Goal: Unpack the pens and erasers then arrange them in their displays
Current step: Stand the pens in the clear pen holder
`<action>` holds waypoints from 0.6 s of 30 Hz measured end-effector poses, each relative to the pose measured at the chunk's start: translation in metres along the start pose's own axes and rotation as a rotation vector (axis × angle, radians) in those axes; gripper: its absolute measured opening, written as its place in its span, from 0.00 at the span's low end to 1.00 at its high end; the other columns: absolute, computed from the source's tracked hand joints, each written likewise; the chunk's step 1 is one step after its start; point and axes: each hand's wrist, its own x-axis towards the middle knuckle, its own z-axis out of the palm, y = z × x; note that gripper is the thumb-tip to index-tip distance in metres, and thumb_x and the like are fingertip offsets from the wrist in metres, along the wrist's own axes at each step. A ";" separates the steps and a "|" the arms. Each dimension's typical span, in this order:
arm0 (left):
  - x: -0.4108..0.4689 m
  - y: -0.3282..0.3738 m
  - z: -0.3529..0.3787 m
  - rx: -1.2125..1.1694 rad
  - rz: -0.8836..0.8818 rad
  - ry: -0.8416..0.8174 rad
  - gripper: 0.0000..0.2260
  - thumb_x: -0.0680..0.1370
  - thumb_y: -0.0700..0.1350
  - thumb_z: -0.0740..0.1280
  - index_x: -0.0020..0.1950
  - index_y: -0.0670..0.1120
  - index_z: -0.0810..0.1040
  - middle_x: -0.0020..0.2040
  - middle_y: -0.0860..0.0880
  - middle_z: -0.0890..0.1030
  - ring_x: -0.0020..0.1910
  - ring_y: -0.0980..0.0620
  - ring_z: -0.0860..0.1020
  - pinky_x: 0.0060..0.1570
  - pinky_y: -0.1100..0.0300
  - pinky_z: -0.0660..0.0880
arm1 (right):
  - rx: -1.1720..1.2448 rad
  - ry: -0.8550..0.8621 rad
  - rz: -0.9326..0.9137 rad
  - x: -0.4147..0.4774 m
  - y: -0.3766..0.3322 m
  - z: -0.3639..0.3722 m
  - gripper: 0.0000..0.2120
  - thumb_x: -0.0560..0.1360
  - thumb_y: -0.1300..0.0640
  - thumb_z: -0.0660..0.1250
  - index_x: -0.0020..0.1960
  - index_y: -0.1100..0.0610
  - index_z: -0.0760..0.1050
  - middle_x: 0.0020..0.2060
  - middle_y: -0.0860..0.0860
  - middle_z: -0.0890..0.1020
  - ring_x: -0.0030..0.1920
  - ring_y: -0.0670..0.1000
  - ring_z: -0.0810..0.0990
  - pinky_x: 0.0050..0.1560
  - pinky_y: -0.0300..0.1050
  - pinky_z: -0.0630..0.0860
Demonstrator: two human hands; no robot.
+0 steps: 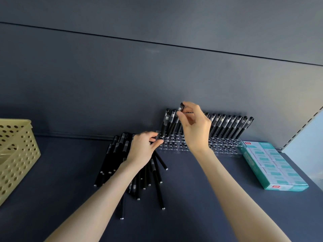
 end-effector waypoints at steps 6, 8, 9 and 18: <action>-0.001 0.000 0.000 -0.007 0.013 0.004 0.14 0.72 0.43 0.74 0.54 0.37 0.82 0.45 0.42 0.85 0.45 0.49 0.83 0.49 0.58 0.79 | -0.108 -0.083 -0.028 -0.013 0.011 0.009 0.11 0.73 0.66 0.69 0.55 0.62 0.77 0.40 0.52 0.79 0.38 0.47 0.77 0.42 0.31 0.74; -0.001 0.001 -0.001 -0.004 0.005 -0.001 0.14 0.72 0.43 0.74 0.54 0.37 0.82 0.46 0.42 0.85 0.46 0.50 0.83 0.50 0.56 0.79 | -0.135 -0.102 -0.028 -0.017 0.013 0.010 0.11 0.74 0.65 0.68 0.56 0.62 0.78 0.40 0.54 0.80 0.38 0.50 0.78 0.42 0.38 0.76; -0.001 0.001 -0.001 0.002 0.006 -0.004 0.14 0.72 0.43 0.74 0.54 0.38 0.82 0.46 0.43 0.85 0.46 0.50 0.83 0.51 0.56 0.78 | -0.141 -0.104 -0.027 -0.018 0.013 0.010 0.11 0.74 0.65 0.68 0.56 0.62 0.78 0.41 0.54 0.80 0.38 0.50 0.78 0.42 0.40 0.76; -0.008 0.009 -0.011 0.132 -0.005 -0.048 0.15 0.74 0.44 0.72 0.60 0.42 0.79 0.56 0.46 0.80 0.50 0.50 0.80 0.52 0.51 0.76 | -0.152 -0.138 0.015 -0.021 0.003 0.003 0.13 0.75 0.64 0.67 0.59 0.60 0.76 0.45 0.48 0.76 0.41 0.46 0.76 0.45 0.40 0.77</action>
